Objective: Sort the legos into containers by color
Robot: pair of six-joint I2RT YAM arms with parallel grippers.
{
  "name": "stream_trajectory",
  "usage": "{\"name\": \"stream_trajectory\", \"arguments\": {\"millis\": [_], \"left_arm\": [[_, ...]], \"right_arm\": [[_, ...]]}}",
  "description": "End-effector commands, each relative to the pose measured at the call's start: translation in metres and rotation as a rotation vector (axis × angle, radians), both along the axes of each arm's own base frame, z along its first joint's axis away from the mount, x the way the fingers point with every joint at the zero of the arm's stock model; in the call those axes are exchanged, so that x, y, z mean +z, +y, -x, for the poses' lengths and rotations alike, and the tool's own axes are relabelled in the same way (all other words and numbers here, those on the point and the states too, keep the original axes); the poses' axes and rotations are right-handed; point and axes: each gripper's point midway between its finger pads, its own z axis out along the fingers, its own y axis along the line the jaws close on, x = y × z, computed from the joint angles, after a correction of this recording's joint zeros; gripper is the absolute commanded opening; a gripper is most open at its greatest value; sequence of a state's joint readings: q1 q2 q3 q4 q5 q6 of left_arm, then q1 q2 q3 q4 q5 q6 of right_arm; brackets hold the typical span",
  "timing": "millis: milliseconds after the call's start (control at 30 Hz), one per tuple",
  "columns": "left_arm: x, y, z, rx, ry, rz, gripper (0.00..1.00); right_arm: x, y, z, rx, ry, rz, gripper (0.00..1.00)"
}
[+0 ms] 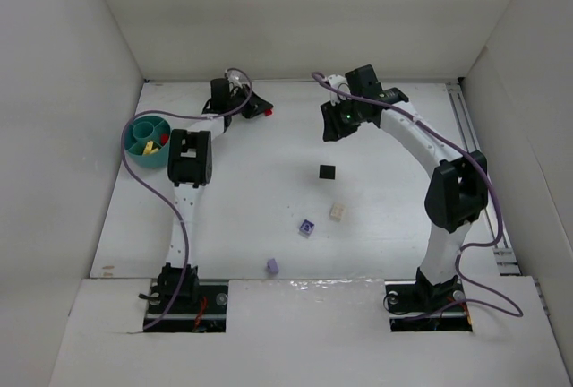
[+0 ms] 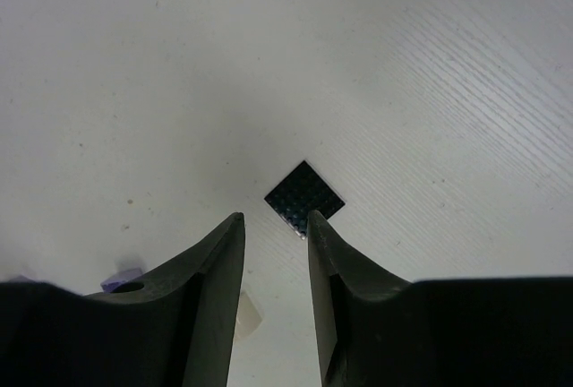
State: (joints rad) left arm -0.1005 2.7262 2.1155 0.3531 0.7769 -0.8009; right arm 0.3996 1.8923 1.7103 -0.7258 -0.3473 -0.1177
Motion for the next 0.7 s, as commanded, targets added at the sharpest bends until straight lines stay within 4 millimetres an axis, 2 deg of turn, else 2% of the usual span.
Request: {"name": "stream_trajectory", "arguments": {"millis": [0,33,67,100,133,167,200,233,267,300,333,367,400,433,467,500,533,567,600,667], "left_arm": [[-0.023,-0.028,0.055,-0.155,0.044,-0.085,0.00],[-0.013,-0.032,0.062,-0.173,0.020,-0.100,0.00],[-0.013,-0.032,0.071,-0.187,0.031,-0.100,0.00],[-0.031,-0.029,0.090,-0.190,0.078,-0.103,0.00],[-0.013,-0.034,0.099,-0.210,0.047,-0.093,0.00],[-0.012,-0.032,0.107,-0.219,0.028,-0.107,0.00],[-0.026,-0.032,0.126,-0.230,0.062,-0.130,0.00],[-0.027,-0.031,0.137,-0.248,0.067,-0.138,0.00],[-0.014,-0.039,0.148,-0.283,0.039,-0.158,0.00],[-0.014,-0.037,0.157,-0.296,0.034,-0.175,0.00],[-0.027,-0.038,0.180,-0.333,0.046,-0.202,0.00],[-0.013,-0.035,0.185,-0.331,0.015,-0.221,0.00],[-0.010,-0.038,0.195,-0.346,0.000,-0.238,0.00],[-0.017,-0.039,0.213,-0.360,0.014,-0.253,0.00],[-0.013,-0.036,0.216,-0.360,-0.011,-0.275,0.00],[0.005,-0.038,0.218,-0.361,-0.063,-0.289,0.00],[0.004,-0.036,0.222,-0.350,-0.072,-0.320,0.00],[0.013,-0.035,0.219,-0.339,-0.111,-0.333,0.00],[0.035,-0.033,0.213,-0.317,-0.170,-0.348,0.00],[0.056,-0.028,0.200,-0.267,-0.240,-0.394,0.08]], "right_arm": [[0.014,0.002,0.002,0.029,-0.048,-0.005,0.40],[0.019,0.001,0.003,0.029,-0.058,-0.009,0.40],[0.019,0.001,0.003,0.029,-0.058,-0.009,0.40],[0.023,0.002,0.007,0.036,-0.056,-0.018,0.40],[0.024,-0.001,0.005,0.031,-0.053,-0.025,0.40],[0.027,-0.002,0.007,0.031,-0.053,-0.025,0.40],[0.027,-0.005,0.006,0.028,-0.050,-0.032,0.40],[0.027,-0.008,0.005,0.031,-0.052,-0.037,0.40],[0.026,-0.009,0.007,0.031,-0.042,-0.033,0.40],[0.031,-0.013,0.006,0.036,-0.054,-0.040,0.41],[0.030,-0.014,0.008,0.039,-0.038,-0.050,0.41],[0.030,-0.019,0.008,0.030,-0.027,-0.054,0.41],[0.033,-0.019,0.005,0.038,-0.043,-0.053,0.42],[0.033,-0.024,0.005,0.032,-0.031,-0.061,0.42],[0.038,-0.024,0.004,0.037,-0.035,-0.079,0.44],[0.038,-0.029,0.002,0.028,-0.033,-0.087,0.45],[0.039,-0.032,0.003,0.035,-0.024,-0.098,0.45],[0.039,-0.030,0.001,0.040,-0.024,-0.105,0.47],[0.039,-0.035,-0.001,0.028,-0.024,-0.105,0.48],[0.043,-0.033,-0.002,0.036,-0.030,-0.117,0.53]]}}
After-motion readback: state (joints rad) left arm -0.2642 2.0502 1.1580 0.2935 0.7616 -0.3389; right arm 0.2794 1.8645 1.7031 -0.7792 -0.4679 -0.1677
